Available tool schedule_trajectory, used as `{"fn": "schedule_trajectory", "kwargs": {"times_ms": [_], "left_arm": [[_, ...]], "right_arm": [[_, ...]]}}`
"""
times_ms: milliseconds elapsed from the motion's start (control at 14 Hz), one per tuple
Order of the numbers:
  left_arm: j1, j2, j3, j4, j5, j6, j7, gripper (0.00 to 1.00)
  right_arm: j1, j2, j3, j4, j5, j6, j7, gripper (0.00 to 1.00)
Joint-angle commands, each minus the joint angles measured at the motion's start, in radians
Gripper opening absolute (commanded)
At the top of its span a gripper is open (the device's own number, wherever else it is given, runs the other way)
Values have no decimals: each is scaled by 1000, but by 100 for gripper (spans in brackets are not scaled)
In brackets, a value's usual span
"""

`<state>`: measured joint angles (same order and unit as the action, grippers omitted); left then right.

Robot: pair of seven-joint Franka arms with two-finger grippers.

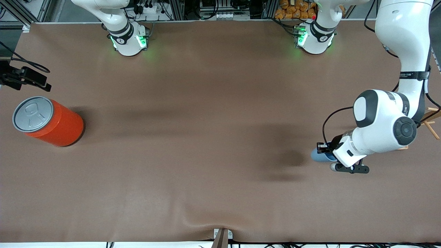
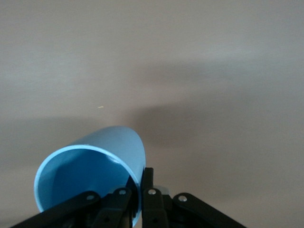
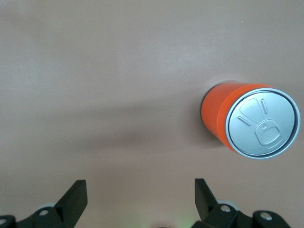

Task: Flip cup
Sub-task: 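Stand the blue cup upright with the left gripper and release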

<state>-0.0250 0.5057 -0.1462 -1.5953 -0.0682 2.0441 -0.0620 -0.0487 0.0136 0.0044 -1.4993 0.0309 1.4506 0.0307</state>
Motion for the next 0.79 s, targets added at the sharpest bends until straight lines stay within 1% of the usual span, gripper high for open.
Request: {"fn": "schedule_trajectory", "kwargs": {"times_ms": [0,71,286,429,500,571,643,714], "left_arm": [[-3,0,-1,-63,62,68,-97,0],[-6,10,-1,-75,85,94,-140,0],[-21,42,-1,-75,160,105,-252,0],[-23,50,-4,-75,231,105,-306,0],[-23,54,-4,-74,234,105,-311,0],[-21,54,-6,-69,235,105,-309,14],[-21,51,-6,-63,234,103,-311,53],[-21,48,-6,-61,234,103,-311,100]], "right_arm": [[10,-18,0,-6,-6,-4,3,100],[10,-18,0,-6,-6,-4,3,100],[10,-18,0,-6,-6,-2,3,100],[12,-18,0,-6,-5,-2,3,100],[15,-18,0,-6,-5,-1,3,100],[20,-18,0,-6,-5,1,3,100],[24,-18,0,-6,-6,1,3,100],[27,-18,0,-6,-6,1,3,100]]}}
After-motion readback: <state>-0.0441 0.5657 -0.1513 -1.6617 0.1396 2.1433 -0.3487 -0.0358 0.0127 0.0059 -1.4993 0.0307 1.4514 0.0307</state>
